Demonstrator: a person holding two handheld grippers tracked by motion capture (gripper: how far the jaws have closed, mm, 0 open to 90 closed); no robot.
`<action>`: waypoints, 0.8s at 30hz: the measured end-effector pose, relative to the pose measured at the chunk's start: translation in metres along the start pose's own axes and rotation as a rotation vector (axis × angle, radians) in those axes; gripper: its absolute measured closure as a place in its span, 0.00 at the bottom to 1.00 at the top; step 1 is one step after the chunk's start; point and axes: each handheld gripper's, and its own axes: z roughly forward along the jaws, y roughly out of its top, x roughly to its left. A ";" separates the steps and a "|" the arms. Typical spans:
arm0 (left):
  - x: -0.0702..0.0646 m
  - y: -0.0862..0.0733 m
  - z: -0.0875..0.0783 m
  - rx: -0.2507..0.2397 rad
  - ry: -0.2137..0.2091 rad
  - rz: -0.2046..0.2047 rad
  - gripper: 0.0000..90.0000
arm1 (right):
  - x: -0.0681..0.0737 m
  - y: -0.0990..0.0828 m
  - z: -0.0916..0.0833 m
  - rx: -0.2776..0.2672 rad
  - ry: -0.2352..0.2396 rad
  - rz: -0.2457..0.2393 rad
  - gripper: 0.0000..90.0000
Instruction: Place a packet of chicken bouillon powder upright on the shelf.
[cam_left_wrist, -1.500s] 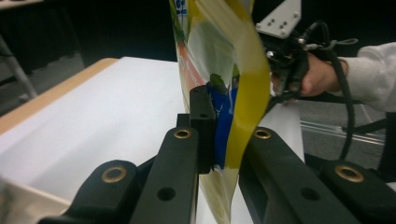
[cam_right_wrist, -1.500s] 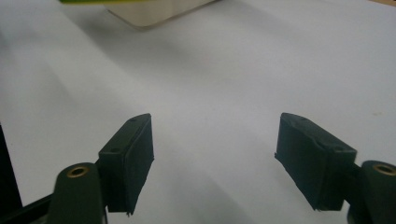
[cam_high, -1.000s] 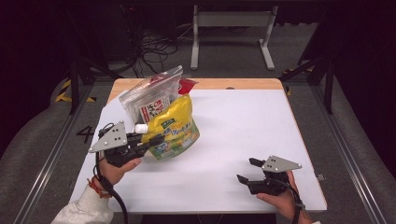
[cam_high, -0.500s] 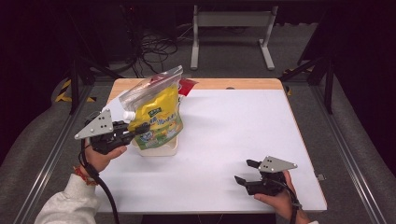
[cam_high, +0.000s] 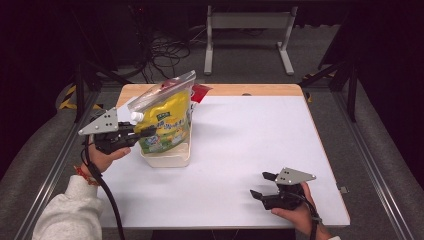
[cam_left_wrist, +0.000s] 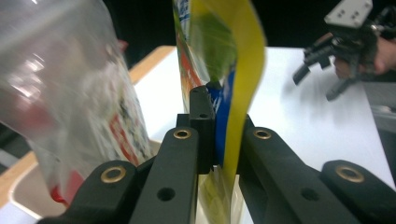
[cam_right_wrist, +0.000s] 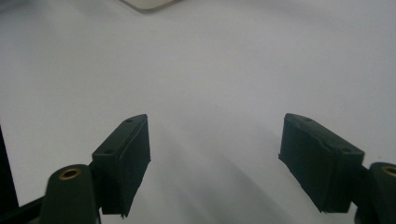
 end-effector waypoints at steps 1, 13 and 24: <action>0.000 -0.002 0.001 0.004 -0.011 0.001 0.97 | 0.000 0.000 0.001 0.005 0.001 -0.003 0.26; 0.005 -0.028 0.012 0.050 -0.006 -0.052 0.96 | 0.002 -0.001 0.003 0.019 0.010 -0.007 0.26; 0.008 -0.050 0.016 0.026 0.029 -0.118 0.96 | 0.003 -0.001 0.004 0.031 0.015 -0.017 0.26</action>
